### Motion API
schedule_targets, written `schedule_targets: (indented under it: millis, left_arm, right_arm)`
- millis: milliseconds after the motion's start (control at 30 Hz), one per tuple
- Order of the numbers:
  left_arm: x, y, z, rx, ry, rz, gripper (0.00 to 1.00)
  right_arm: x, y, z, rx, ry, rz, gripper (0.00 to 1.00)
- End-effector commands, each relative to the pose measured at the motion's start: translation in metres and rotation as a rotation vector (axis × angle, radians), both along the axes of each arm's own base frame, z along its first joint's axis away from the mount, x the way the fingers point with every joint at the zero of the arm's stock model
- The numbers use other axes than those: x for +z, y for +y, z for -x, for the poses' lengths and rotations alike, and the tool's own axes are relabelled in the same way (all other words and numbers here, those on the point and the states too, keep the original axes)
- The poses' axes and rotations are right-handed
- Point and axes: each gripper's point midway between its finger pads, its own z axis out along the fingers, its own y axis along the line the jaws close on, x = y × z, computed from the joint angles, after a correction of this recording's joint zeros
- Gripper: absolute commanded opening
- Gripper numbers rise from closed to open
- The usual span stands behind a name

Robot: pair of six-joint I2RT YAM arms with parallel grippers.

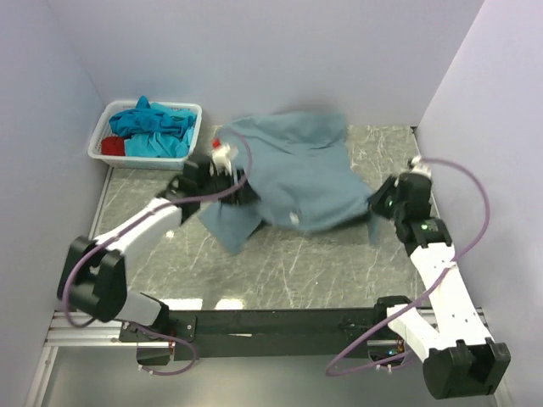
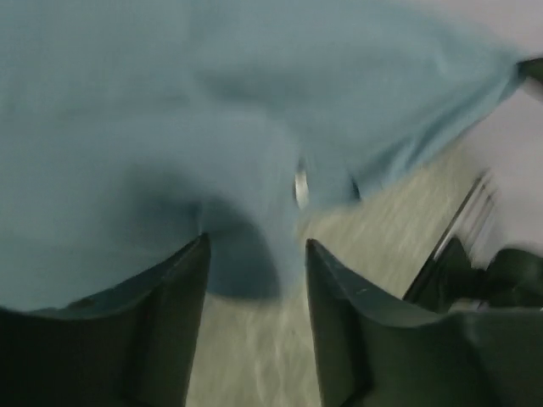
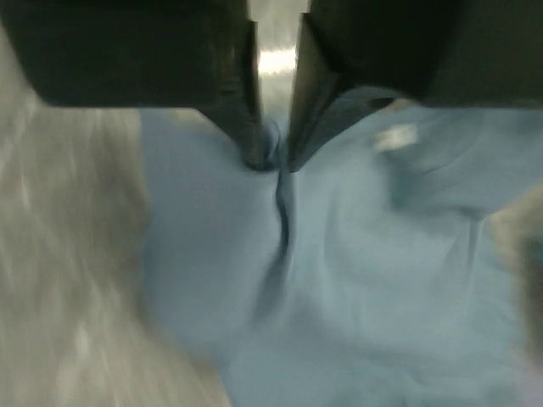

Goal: Fold and stack the t-shirts
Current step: Flatten the tshirt out

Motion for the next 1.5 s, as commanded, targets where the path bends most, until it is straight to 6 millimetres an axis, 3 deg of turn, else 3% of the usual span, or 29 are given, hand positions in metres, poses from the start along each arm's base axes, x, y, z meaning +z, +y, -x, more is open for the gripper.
schedule_targets:
  millis: [0,33,67,133,200,400,500,600,700,733,933,1167,1233,1333,1467]
  left_arm:
    - [-0.065,0.010,0.031,0.096,0.247,-0.047,0.70]
    - [-0.069,0.009,0.036,0.108,0.283,-0.011,0.91]
    - [-0.073,0.009,0.042,0.109,0.307,-0.002,0.99]
    - [-0.078,0.011,0.055,0.123,0.335,-0.005,0.99]
    - [-0.072,0.017,0.051,0.183,0.317,-0.034,0.99]
    - [-0.060,0.038,0.036,0.335,0.268,-0.081,0.99]
    - [-0.061,0.038,0.028,0.362,0.267,-0.073,0.99]
    - [-0.065,0.037,0.020,0.383,0.270,-0.072,0.99]
    - [-0.061,0.037,0.014,0.397,0.263,-0.073,0.99]
    - [-0.061,0.040,0.012,0.414,0.256,-0.078,0.99]
    - [-0.067,0.044,-0.007,0.486,0.255,-0.109,0.99]
    - [-0.064,0.032,-0.044,0.502,0.247,-0.143,0.99]
    - [-0.068,0.038,-0.051,0.540,0.238,-0.172,1.00]
    - [-0.082,0.040,-0.053,0.557,0.260,-0.196,0.99]
    - [-0.116,0.045,-0.049,0.580,0.334,-0.236,0.99]
  right_arm:
    - [-0.041,-0.015,0.033,-0.116,0.142,-0.020,0.30]
    - [-0.060,-0.018,0.042,-0.137,0.185,-0.009,0.45]
    - [-0.066,-0.026,0.046,-0.176,0.200,0.018,0.52]
    - [-0.064,-0.044,0.050,-0.257,0.198,0.076,0.67]
    - [-0.054,-0.047,0.047,-0.271,0.179,0.078,0.79]
    - [-0.024,-0.020,0.010,-0.119,0.041,0.020,0.81]
    - [-0.005,0.007,-0.005,0.015,-0.014,-0.050,0.83]
    - [0.037,0.040,-0.017,0.146,-0.126,-0.163,0.87]
    - [0.078,0.064,-0.011,0.242,-0.242,-0.216,0.88]
    - [0.083,0.068,-0.008,0.251,-0.258,-0.226,0.88]
    - [0.077,0.075,0.010,0.248,-0.250,-0.252,0.90]
    - [0.076,0.075,0.009,0.252,-0.255,-0.239,0.91]
    - [0.074,0.073,0.008,0.249,-0.243,-0.225,0.91]
    - [0.072,0.077,0.009,0.270,-0.255,-0.228,0.92]
    - [0.072,0.089,0.013,0.323,-0.254,-0.211,0.92]
